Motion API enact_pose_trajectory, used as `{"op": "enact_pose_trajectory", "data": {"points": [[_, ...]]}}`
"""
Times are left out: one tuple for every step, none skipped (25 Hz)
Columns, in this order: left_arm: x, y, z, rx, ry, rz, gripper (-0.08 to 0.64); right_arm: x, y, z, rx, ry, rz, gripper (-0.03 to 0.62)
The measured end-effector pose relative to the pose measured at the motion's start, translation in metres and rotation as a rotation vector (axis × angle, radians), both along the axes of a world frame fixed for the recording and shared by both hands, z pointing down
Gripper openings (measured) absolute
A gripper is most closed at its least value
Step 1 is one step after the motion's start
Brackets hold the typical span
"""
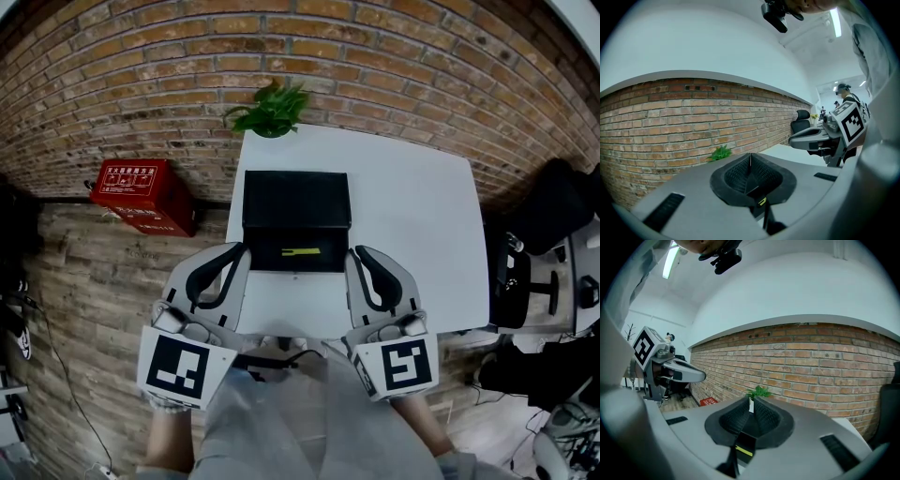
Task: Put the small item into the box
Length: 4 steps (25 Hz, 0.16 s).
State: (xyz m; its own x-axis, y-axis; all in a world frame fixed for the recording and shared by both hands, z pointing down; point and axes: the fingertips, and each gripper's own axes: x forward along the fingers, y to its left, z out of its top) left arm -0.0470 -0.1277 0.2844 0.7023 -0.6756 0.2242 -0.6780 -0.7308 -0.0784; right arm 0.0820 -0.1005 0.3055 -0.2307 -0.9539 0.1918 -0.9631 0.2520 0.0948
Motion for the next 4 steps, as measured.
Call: {"op": "enact_pose_trajectory", "data": {"points": [[0.0007, 0.0000, -0.0001, 0.002, -0.001, 0.002, 0.020, 0.0003, 0.0004, 0.0001, -0.001, 0.000, 0.000, 0.058], [0.0015, -0.0001, -0.0004, 0.004, -0.003, 0.003, 0.020, 0.0007, 0.0007, 0.0001, -0.001, 0.000, 0.001, 0.058], [0.0024, -0.0003, -0.0009, 0.007, -0.004, 0.005, 0.020, 0.0012, 0.0009, 0.0001, -0.002, 0.000, 0.001, 0.058], [0.0033, -0.0005, -0.0014, 0.009, -0.005, 0.007, 0.020, 0.0016, 0.0011, 0.0001, -0.002, 0.000, 0.001, 0.058]]}}
